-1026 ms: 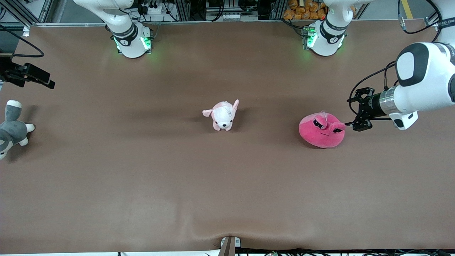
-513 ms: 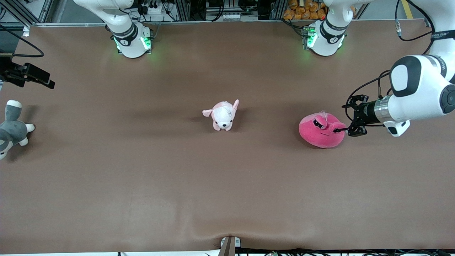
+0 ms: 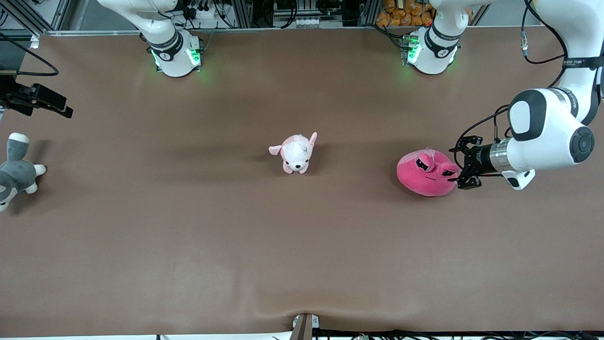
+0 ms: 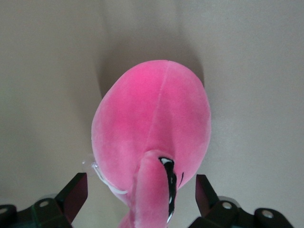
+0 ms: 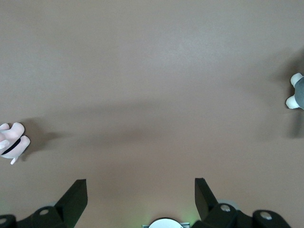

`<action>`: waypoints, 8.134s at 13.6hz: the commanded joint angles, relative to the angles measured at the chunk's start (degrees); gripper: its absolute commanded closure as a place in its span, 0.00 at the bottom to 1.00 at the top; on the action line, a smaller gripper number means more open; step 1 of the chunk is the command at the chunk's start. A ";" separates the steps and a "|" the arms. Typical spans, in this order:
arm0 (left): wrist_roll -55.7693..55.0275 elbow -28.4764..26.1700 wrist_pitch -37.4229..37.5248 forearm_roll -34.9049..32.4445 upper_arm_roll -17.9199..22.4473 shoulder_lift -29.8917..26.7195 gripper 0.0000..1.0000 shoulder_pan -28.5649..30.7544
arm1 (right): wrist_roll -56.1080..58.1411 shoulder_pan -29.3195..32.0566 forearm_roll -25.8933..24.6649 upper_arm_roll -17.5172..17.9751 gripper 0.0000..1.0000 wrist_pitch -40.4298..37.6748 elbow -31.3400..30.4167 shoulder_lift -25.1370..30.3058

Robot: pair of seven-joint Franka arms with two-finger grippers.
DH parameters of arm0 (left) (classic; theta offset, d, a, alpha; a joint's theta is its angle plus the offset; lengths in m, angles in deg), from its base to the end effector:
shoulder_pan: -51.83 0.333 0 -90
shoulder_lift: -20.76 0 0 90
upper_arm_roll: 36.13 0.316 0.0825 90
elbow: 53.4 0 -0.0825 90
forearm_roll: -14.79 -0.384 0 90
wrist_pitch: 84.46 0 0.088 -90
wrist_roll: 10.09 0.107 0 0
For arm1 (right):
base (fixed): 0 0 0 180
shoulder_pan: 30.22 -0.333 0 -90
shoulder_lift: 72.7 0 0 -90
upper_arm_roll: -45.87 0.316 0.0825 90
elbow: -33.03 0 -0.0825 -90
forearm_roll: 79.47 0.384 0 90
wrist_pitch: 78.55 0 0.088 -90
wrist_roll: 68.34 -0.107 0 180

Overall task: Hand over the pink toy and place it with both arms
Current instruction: 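Close the left gripper on the pink plush's ear, then lift the plush toward the middle while the right gripper reaches in, then grasp the pink plush's other ear with the right gripper, then open the left gripper while the right gripper carries the plush away, then lower the plush with the right gripper while the left gripper retracts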

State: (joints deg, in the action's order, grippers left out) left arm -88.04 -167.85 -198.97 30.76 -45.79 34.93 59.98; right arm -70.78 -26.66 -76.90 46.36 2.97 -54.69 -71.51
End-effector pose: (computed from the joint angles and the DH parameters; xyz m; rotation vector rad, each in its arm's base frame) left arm 0.5691 -0.0293 0.3232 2.2366 2.0459 -0.5611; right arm 0.5321 -0.0231 0.6421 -3.0905 0.1415 0.1350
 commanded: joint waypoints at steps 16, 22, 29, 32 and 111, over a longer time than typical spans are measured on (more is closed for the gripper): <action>-0.37 0.46 -0.98 2.13 -0.36 2.62 0.53 -1.03 | 0.07 -1.36 -0.37 0.39 0.00 -0.57 0.53 0.13; -0.80 1.25 -0.81 2.22 -0.36 2.80 1.00 -1.03 | -0.10 -2.15 -0.37 -0.31 0.00 -0.57 0.53 0.04; -5.63 12.47 12.53 3.70 -2.03 1.92 1.00 -1.02 | -0.10 -4.26 -0.02 -3.57 0.00 -0.57 0.53 0.04; -11.24 17.93 15.98 4.68 -5.19 1.83 1.00 -0.85 | -0.10 -4.00 0.16 -3.39 0.00 -0.57 0.53 0.04; 32.57 30.78 31.89 -18.94 -14.43 -9.06 0.00 -2.26 | 80.77 15.23 21.60 -3.57 0.68 9.27 -6.76 -31.33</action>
State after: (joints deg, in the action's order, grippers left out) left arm -60.68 -136.52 -168.83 15.22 -60.23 28.77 57.49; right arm 12.27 -14.68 -57.17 41.61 13.48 -62.68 -101.40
